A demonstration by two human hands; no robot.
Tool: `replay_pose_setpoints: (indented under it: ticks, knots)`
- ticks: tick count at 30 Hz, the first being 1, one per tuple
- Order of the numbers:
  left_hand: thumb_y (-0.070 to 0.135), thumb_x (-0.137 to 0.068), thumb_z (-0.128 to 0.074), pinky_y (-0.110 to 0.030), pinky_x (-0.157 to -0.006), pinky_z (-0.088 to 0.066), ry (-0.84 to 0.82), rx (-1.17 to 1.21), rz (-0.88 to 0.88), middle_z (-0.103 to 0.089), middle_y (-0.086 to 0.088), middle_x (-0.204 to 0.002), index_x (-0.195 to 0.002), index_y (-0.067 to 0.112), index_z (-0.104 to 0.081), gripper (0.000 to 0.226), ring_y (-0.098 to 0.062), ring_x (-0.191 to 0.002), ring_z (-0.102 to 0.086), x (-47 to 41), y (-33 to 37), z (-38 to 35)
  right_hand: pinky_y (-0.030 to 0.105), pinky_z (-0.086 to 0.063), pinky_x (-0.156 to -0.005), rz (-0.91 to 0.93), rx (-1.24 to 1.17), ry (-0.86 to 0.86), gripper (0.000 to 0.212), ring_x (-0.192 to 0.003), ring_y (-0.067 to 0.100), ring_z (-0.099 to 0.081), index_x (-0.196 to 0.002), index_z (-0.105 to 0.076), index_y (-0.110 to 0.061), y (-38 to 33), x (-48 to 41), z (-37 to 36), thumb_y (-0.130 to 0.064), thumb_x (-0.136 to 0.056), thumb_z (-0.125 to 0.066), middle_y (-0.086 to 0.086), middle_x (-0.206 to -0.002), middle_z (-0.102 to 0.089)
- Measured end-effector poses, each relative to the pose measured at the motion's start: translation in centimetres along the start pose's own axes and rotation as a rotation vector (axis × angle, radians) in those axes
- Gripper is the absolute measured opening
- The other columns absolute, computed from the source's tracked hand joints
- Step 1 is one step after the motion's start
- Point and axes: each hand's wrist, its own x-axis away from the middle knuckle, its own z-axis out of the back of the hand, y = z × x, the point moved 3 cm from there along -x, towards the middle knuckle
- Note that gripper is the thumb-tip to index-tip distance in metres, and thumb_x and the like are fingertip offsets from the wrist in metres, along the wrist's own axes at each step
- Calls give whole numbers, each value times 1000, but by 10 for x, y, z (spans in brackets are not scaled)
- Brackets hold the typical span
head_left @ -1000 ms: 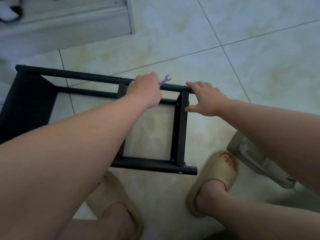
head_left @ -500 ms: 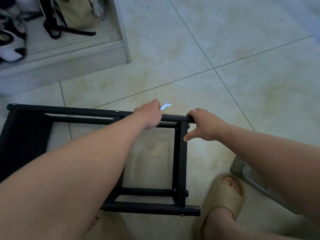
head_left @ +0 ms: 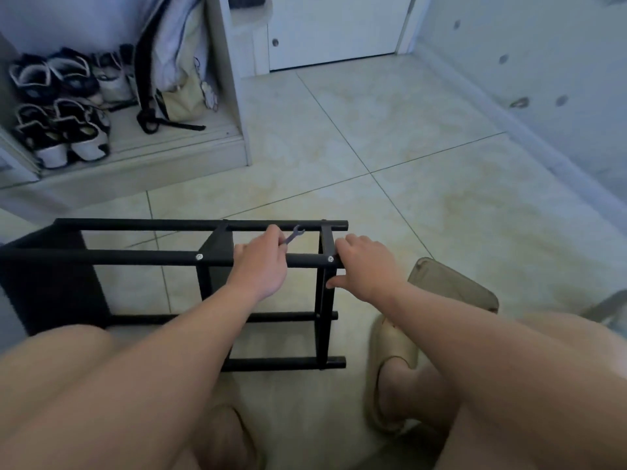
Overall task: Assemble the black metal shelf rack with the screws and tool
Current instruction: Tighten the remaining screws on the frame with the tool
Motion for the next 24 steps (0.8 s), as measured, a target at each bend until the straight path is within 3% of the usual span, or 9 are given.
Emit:
replay_pose_setpoints:
  ticks: [11,18,24]
  knots:
    - [23,-105,-36,-38,-94,-31,-119,38,97,-56,10,-79,-99,24,-42,9,-19,-79,-52,112,4,-28,34,-34,-71,-80,-5,-51,36,-106,26,-56,-113,-53,-17,-33,106,-39,-45,-94,-65,2,-113,-58]
    - [27,-105,-35,-40,-89,-34,-240,-13,194,-60,5,-89,-100,25,-42,9,-21,-82,-51,152,1,-49,34,-38,-65,-96,-43,-221,30,-96,26,-60,-95,-46,-22,-42,138,-60,-42,-89,-68,1,-103,-55]
    - [22,-99,-38,-38,-79,-31,-325,-58,247,-62,2,-95,-101,23,-44,6,-24,-85,-53,157,-3,-53,34,-45,-69,-125,-105,-348,30,-93,25,-62,-100,-60,-19,-44,147,-58,-44,-88,-71,0,-102,-59]
